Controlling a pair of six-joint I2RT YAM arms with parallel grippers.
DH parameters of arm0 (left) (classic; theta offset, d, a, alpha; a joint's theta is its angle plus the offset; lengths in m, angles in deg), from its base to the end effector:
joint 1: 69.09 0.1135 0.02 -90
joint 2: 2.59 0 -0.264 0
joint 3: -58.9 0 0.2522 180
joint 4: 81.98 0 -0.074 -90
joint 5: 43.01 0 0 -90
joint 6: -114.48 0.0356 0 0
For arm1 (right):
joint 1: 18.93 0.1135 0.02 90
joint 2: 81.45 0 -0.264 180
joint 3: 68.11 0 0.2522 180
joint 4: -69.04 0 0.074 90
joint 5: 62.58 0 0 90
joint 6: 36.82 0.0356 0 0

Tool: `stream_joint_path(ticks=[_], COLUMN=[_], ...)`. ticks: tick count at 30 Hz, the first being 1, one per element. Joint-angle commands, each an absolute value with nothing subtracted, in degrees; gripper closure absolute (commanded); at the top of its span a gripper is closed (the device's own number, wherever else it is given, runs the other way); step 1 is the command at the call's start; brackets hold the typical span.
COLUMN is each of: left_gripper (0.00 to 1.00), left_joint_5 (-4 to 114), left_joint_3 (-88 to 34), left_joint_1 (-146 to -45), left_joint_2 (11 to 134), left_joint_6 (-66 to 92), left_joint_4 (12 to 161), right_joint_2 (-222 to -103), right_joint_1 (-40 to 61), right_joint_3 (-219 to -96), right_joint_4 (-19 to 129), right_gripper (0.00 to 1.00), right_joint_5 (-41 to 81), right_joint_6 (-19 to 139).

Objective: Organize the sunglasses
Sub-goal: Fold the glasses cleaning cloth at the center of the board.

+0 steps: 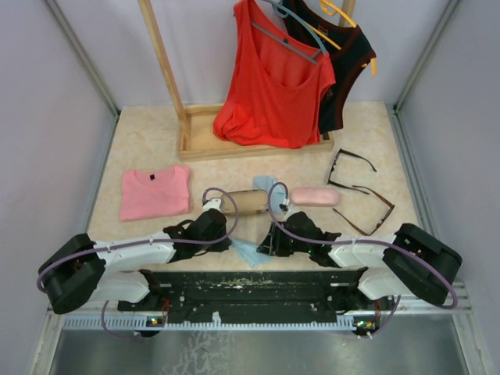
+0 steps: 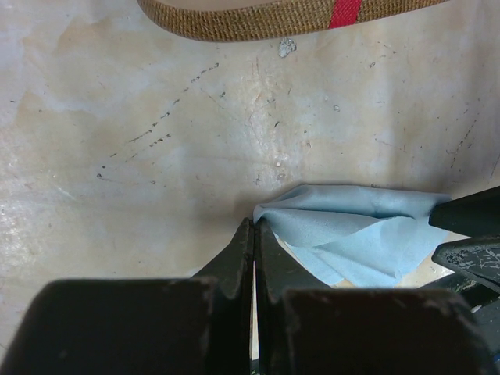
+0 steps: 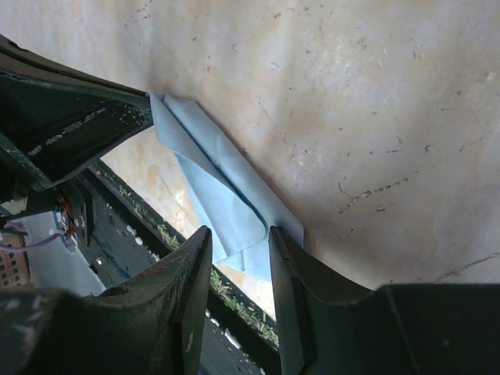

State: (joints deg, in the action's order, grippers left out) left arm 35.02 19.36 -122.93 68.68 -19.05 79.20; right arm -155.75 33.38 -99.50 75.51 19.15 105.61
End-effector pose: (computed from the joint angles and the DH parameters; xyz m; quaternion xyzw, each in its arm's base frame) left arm 0.1351 -0.1724 0.1468 0.0491 0.9356 -0.1873 0.2953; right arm 0.1312 0.1781 0.1311 -0.0316 0.8905 0.3952 0.2234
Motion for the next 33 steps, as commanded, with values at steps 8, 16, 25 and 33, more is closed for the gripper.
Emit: stream_joint_path(ticks=[8,16,25,33], left_gripper=[1.00,1.00,1.00,1.00], left_joint_5=[35.4,35.6,34.6,32.6], left_joint_3=[22.1,22.1,22.2,23.8], left_joint_1=[-122.7,-122.6,-122.7,-122.6], left_joint_2=[70.3,70.2,69.5,67.7], left_joint_6=[-18.7,-18.6,-19.5,-25.9], left_joint_4=[74.0,74.1,72.7,68.7], right_joint_2=[-158.0,-161.5,-153.2,-144.0], right_joint_1=[33.4,33.7,35.2,35.6], right_joint_3=[-100.7,-101.2,-104.2,-103.2], right_joint_4=[77.2,80.5,65.6,67.2], right_gripper=[0.62,0.64,0.64,0.66], right_joint_5=[20.3,17.7,29.1,26.8], right_joint_6=[105.1,105.7,101.1,95.8])
